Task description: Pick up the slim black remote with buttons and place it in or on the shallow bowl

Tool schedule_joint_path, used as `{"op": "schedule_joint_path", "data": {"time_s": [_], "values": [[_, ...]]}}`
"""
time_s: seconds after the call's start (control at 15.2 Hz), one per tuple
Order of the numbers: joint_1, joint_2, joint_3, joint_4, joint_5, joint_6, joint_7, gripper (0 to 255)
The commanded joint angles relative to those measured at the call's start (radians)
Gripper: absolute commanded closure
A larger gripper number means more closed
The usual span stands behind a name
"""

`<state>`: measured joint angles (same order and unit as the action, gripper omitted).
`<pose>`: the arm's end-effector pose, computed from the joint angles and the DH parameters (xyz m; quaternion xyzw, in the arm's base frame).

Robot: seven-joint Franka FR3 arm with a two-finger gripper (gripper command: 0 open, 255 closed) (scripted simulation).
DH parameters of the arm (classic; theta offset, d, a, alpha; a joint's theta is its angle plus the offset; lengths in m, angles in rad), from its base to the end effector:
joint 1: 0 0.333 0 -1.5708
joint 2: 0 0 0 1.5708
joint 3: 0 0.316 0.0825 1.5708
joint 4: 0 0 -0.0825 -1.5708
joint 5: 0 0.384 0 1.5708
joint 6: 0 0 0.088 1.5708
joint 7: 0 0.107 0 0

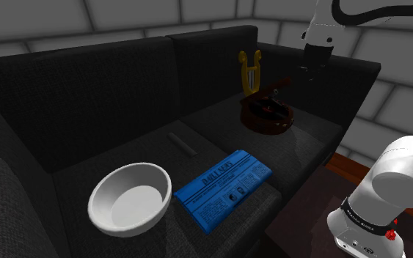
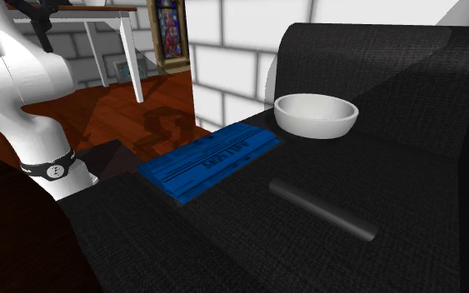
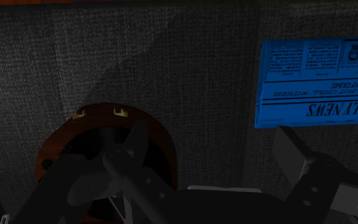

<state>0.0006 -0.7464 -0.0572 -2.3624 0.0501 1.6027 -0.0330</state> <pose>0.3197 -0.0175 0.5778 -0.9990 0.0050 0.0054 0.0447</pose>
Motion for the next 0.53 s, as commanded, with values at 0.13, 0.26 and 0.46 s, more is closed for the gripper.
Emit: {"op": "schedule_joint_path", "data": {"time_s": [0.13, 0.26, 0.46], "values": [[0.013, 0.042, 0.029, -0.005, 0.021, 0.051, 0.031, 0], [0.026, 0.089, 0.058, -0.005, 0.039, 0.101, 0.061, 0], [0.044, 0.167, 0.101, 0.005, 0.063, 0.174, 0.105, 0]]}}
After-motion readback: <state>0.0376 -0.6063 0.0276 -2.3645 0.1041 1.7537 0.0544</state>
